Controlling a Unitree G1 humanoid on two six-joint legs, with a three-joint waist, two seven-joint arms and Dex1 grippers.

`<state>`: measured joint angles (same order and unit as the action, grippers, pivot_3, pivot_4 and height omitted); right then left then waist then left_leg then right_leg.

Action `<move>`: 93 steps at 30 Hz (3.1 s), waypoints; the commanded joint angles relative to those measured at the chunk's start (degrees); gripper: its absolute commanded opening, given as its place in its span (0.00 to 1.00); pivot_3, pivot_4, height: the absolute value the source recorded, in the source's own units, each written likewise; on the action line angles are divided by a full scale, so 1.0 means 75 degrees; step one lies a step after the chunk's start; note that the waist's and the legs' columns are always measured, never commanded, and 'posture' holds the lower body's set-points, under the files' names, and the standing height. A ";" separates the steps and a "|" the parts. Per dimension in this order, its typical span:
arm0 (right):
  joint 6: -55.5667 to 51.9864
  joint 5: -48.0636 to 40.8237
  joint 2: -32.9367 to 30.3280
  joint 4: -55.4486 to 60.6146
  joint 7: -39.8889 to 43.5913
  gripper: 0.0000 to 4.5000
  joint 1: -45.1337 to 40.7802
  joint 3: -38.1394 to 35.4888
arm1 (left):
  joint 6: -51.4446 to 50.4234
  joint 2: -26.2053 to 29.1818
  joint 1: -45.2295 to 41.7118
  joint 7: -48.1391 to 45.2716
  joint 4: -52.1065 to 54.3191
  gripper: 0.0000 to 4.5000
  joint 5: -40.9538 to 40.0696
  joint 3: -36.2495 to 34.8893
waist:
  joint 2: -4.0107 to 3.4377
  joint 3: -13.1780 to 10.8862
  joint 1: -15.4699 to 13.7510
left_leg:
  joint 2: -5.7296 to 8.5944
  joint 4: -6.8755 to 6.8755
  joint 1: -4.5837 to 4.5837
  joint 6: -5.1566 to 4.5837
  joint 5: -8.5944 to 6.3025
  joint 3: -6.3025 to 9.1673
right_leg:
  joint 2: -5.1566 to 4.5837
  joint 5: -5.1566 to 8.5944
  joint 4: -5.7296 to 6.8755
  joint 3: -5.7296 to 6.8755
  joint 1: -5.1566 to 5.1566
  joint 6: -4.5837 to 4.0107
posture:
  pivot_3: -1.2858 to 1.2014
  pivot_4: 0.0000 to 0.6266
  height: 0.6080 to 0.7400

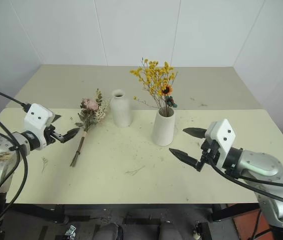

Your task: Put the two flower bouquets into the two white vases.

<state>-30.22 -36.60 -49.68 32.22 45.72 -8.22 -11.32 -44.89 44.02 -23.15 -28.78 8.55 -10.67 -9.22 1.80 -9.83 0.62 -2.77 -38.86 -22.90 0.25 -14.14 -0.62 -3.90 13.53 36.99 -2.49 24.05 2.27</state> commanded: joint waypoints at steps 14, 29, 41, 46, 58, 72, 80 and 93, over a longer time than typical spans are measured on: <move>-0.1065 -0.0474 -0.0120 0.0760 -0.0307 1.00 -0.1058 0.0460 | -0.3646 -0.0337 -0.2961 -0.0533 -0.1777 1.00 -0.0280 0.2017 | 0.0007 0.0002 0.0043 | 0.0007 0.0001 -0.0036 0.0000 0.0000 0.0008 | -0.0005 0.0000 -0.0016 0.0003 0.0026 0.0000 | 0.52 0.24 1.00; -0.1230 -0.0410 -0.0135 0.0841 -0.0615 1.00 -0.0865 0.0475 | -0.3125 -0.0587 -0.3757 -0.0657 -0.3402 0.17 -0.0027 0.2384 | 0.0008 0.0001 0.0006 | 0.0009 -0.0003 -0.0039 0.0000 0.0000 0.0011 | -0.0006 0.0000 -0.0011 0.0007 0.0026 0.0000 | 0.52 0.24 1.00; -0.1164 -0.0183 -0.0066 0.0847 -0.0728 1.00 -0.0685 0.0462 | -0.0761 -0.1988 -0.4556 0.1392 -0.4074 0.03 -0.0793 -0.1119 | 0.0012 -0.0001 -0.0007 | 0.0011 -0.0011 -0.0053 0.0000 0.0000 0.0020 | -0.0012 -0.0001 -0.0012 0.0015 0.0029 0.0000 | 0.52 0.24 1.00; -0.1077 0.0042 0.0079 0.0875 -0.0914 1.00 -0.0574 0.0528 | 0.2402 -0.2065 -0.5138 0.1935 -0.5455 0.03 0.0200 -0.0611 | 0.0013 -0.0001 -0.0040 | 0.0029 -0.0009 -0.0043 0.0000 0.0000 0.0023 | -0.0028 -0.0003 -0.0012 0.0017 0.0019 0.0001 | 0.52 0.24 1.00; -0.0835 0.0621 0.0546 0.1017 -0.1090 1.00 -0.0286 0.0748 | 0.5903 -0.3052 -0.7792 -0.1625 -0.9989 0.03 -0.3803 -0.4324 | 0.0027 -0.0005 -0.0066 | 0.0051 -0.0013 -0.0079 0.0001 0.0001 0.0024 | -0.0054 -0.0014 -0.0032 0.0032 0.0019 0.0026 | 0.52 0.24 1.00; -0.0822 0.0778 0.0853 0.1540 -0.1531 1.00 0.0297 0.0538 | 0.6168 -0.3439 -0.7572 -0.2661 -1.1102 0.03 -0.3400 -0.4129 | 0.0027 -0.0005 0.0025 | 0.0060 -0.0016 -0.0059 0.0004 0.0004 0.0036 | -0.0057 -0.0011 -0.0027 0.0030 0.0012 0.0032 | 0.52 0.24 1.00; -0.0827 0.0848 0.0968 0.1664 -0.1675 1.00 0.0347 0.0561 | 0.6743 -0.3761 -0.7308 -0.2203 -1.1211 0.03 -0.2816 -0.3843 | 0.0027 -0.0005 0.0023 | 0.0061 -0.0015 -0.0061 0.0004 0.0004 0.0037 | -0.0057 -0.0011 -0.0029 0.0030 0.0014 0.0032 | 0.52 0.24 1.00; -0.0666 0.0920 0.0970 0.1640 -0.1611 1.00 0.0481 0.0444 | 0.7366 -0.4079 -0.7265 -0.2249 -1.1239 0.03 -0.1999 -0.3299 | 0.0027 -0.0005 0.0010 | 0.0063 -0.0015 -0.0059 0.0004 0.0004 0.0038 | -0.0058 -0.0011 -0.0027 0.0030 0.0012 0.0032 | 0.52 0.24 1.00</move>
<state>-37.02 -29.94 -42.41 42.35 33.69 -4.67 -5.70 8.36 13.77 -76.77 -43.76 -76.75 -27.42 -35.59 2.01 -9.87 0.69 -2.29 -38.97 -23.34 0.29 -14.10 -0.33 -4.33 13.45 36.79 -2.26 24.13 2.51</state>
